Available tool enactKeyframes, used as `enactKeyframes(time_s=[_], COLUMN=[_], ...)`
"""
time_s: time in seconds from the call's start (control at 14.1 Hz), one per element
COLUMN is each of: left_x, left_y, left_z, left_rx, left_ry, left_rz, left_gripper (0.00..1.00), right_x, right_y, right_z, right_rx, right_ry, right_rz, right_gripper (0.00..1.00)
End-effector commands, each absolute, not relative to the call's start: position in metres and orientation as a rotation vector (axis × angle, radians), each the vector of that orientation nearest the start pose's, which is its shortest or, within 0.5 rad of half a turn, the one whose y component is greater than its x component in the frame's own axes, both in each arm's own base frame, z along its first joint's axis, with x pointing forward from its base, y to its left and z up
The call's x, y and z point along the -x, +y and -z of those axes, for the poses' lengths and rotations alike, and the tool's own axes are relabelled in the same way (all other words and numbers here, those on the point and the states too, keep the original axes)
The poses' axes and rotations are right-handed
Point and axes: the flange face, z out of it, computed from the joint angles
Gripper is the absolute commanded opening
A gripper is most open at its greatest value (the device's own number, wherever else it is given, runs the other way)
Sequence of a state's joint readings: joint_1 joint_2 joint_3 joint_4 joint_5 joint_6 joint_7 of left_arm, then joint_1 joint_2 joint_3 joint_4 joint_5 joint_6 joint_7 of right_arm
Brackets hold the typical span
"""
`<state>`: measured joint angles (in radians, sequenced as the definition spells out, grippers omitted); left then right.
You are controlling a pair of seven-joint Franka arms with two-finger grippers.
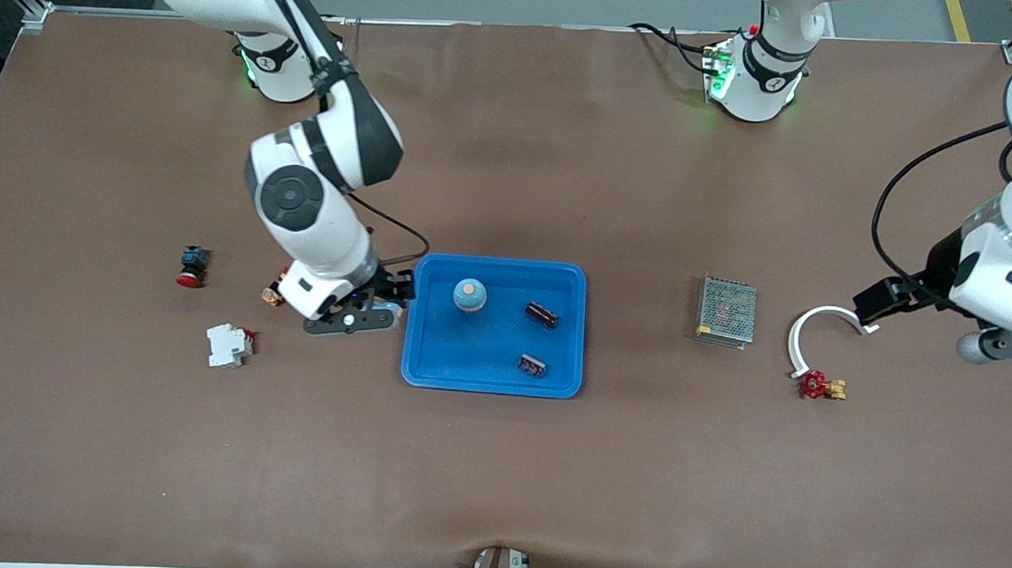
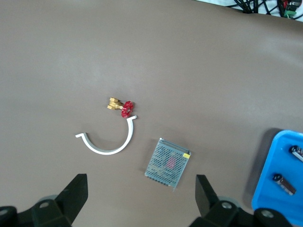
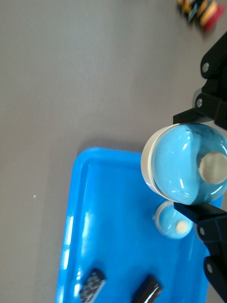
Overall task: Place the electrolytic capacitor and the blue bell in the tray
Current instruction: 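Carry the bell to the tray while the left gripper returns to rest, then lower the bell into the tray and open the right gripper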
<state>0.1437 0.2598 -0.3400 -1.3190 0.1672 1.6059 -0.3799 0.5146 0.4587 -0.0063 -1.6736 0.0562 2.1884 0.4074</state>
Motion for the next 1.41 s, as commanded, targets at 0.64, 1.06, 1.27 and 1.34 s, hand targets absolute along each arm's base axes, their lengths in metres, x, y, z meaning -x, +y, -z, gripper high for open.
enactKeyframes(time_s=[0.64, 1.06, 1.27, 1.34], left_x=[-0.53, -0.513, -0.51, -0.51], left_y=[-0.027, -0.03, -0.035, -0.036], left_z=[-0.66, -0.657, -0.658, -0.657], left_rx=[3.058, 3.085, 3.112, 3.113], left_ry=[-0.073, -0.065, -0.048, -0.044], left_rz=[0.018, -0.003, -0.004, -0.007], left_gripper=[1.0, 1.0, 1.0, 1.0], right_x=[-0.608, -0.594, -0.591, -0.591], right_y=[0.389, 0.415, 0.419, 0.419], right_z=[-0.269, -0.206, -0.205, -0.205], right_rx=[3.043, 3.026, 3.029, 3.029], right_ry=[0.14, 0.112, 0.089, 0.089], right_rz=[0.107, 0.15, 0.147, 0.147], right_gripper=[0.42, 0.42, 0.42, 0.42])
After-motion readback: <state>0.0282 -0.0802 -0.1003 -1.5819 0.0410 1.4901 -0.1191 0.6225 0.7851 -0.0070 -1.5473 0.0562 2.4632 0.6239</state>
